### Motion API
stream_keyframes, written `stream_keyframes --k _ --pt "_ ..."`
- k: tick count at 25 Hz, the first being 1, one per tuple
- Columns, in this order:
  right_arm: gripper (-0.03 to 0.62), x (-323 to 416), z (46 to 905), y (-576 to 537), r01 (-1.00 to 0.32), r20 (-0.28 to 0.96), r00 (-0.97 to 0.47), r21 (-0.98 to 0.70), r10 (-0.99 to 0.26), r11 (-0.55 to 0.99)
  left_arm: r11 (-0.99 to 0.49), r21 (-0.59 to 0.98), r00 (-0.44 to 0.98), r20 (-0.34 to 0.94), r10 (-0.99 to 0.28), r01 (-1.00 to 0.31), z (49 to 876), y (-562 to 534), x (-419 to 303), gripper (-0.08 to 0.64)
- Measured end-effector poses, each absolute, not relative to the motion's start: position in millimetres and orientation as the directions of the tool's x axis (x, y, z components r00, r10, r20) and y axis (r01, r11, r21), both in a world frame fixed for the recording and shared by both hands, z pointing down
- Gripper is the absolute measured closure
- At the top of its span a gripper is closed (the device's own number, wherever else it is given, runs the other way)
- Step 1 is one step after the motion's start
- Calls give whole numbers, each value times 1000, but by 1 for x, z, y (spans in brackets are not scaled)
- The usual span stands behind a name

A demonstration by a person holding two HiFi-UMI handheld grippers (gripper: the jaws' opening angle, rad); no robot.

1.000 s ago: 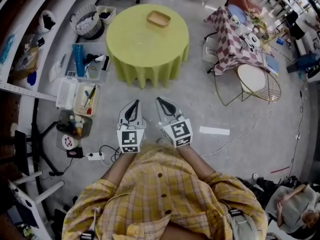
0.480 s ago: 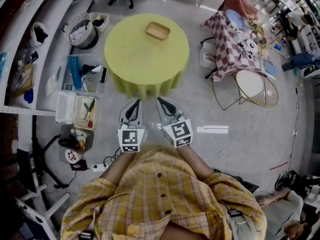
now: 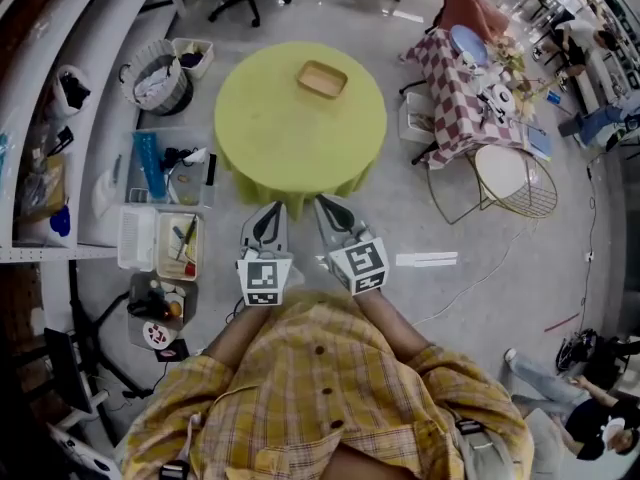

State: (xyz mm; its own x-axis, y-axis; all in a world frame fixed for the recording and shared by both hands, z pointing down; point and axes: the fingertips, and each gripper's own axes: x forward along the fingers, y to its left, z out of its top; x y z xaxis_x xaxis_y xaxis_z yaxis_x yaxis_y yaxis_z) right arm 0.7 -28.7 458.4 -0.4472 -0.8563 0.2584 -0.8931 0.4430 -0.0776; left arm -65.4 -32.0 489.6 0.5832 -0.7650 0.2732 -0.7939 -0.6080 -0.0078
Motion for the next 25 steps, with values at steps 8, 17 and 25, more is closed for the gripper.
stream_keyframes --k 8,17,25 --pt "595 -16 461 -55 -910 277 -408 -51 -870 411 -648 4 624 275 -732 -762 495 -62 -77 558" --pt "595 -19 460 -69 -912 281 -407 -62 -869 406 -653 16 630 279 -724 -757 499 -75 -81 557" --pt "595 -12 467 -91 -914 305 -399 -58 -865 401 -645 29 622 298 -724 -764 506 -98 -77 557"
